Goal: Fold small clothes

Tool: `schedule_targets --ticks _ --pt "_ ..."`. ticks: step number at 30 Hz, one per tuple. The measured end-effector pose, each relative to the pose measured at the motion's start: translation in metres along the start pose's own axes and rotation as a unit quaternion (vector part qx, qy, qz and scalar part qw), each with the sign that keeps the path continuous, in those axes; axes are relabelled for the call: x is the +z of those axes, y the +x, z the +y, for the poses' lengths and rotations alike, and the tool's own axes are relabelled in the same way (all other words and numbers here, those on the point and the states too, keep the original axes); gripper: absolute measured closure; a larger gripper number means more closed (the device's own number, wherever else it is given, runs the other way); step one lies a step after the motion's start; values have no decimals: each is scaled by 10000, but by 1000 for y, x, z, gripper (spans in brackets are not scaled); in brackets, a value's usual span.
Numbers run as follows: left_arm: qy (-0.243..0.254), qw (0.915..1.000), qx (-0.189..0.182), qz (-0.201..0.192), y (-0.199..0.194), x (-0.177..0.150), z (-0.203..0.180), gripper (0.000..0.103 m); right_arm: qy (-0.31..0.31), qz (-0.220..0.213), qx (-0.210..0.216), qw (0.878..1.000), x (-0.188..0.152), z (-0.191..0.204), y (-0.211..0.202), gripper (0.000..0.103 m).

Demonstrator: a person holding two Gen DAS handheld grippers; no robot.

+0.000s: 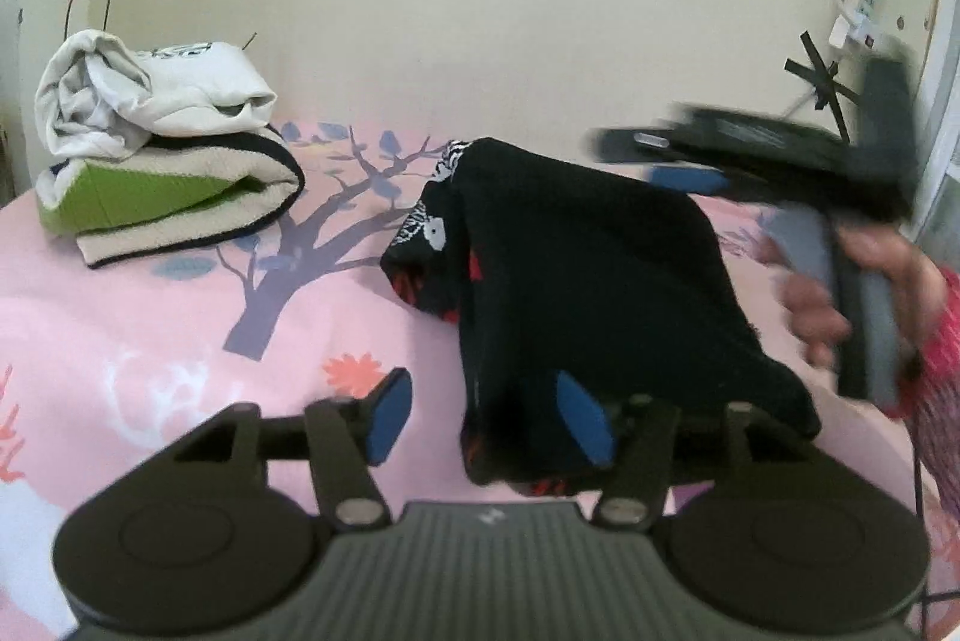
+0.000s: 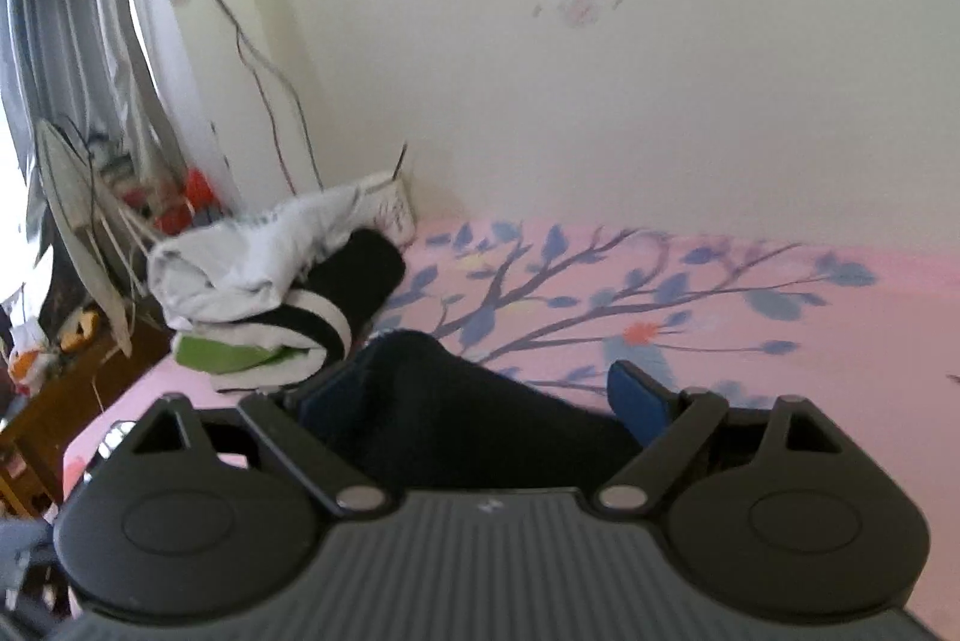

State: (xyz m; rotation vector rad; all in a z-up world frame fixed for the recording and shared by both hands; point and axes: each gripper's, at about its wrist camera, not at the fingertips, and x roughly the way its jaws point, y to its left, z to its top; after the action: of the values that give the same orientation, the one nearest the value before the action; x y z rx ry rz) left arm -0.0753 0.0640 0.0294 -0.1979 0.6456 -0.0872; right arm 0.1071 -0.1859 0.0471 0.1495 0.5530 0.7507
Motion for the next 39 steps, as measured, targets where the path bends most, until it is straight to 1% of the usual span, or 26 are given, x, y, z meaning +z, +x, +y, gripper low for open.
schedule_targets --ticks 1,2,3,4,5,6,8,10,11,12,14,15,16,18,20,24,30,34,36,39 --pt "-70 10000 40 -13 0 -2 0 37 -25 -123 -57 9999 -7 -1 -17 22" --pt "-132 9998 105 -41 0 -4 0 30 9 -135 -117 9998 -14 -3 -34 22" --pt "-200 9996 186 -98 0 -7 -1 26 82 -93 -113 9999 -23 -6 -48 22" --pt "-266 9991 271 -162 0 -9 -1 23 175 -40 -113 9998 -30 -9 -57 22" --pt "-327 9986 344 -213 -1 -11 -2 22 285 32 -143 9995 -40 -12 -67 22" --pt "-380 9982 402 -230 -3 -13 -4 20 418 149 -211 9988 -51 -16 -77 22" --pt "-479 9975 475 -221 -4 -17 -9 14 644 369 -370 9966 -67 -22 -88 22" --pt "-617 9968 497 -132 -2 -20 -14 13 914 700 -585 9916 -85 -28 -94 22" --pt "-701 9966 438 -55 -1 -22 -16 13 1054 769 -617 9895 -92 -30 -96 22" --pt "-792 9961 398 49 1 -23 -18 13 1162 633 -561 9896 -98 -31 -103 22" --pt "-929 9943 405 332 4 -27 -23 12 1353 666 -541 9871 -102 -30 -114 22" --pt "-933 9939 436 391 4 -30 -26 11 1467 711 -549 9851 -103 -29 -119 22" --pt "-857 9942 506 406 3 -31 -31 6 1558 765 -555 9833 -103 -27 -122 22" --pt "-786 9943 467 546 2 -35 -37 1 1702 820 -542 9805 -106 -18 -131 22" --pt "-789 9941 507 540 -2 -41 -41 0 1799 936 -495 9780 -111 -10 -135 22" --pt "-659 9944 606 556 -6 -48 -50 0 1959 896 -452 9755 -128 9 -152 22" --pt "-576 9939 686 639 -7 -48 -55 0 1943 690 -591 9767 -145 34 -165 22" --pt "-622 9938 677 624 -9 -49 -54 0 1862 595 -644 9786 -147 35 -165 22" --pt "-659 9938 653 611 -11 -50 -53 0 2006 488 -465 9774 -151 33 -166 22" --pt "-635 9939 638 643 -12 -50 -53 0 2321 282 -41 9723 -162 25 -171 22"
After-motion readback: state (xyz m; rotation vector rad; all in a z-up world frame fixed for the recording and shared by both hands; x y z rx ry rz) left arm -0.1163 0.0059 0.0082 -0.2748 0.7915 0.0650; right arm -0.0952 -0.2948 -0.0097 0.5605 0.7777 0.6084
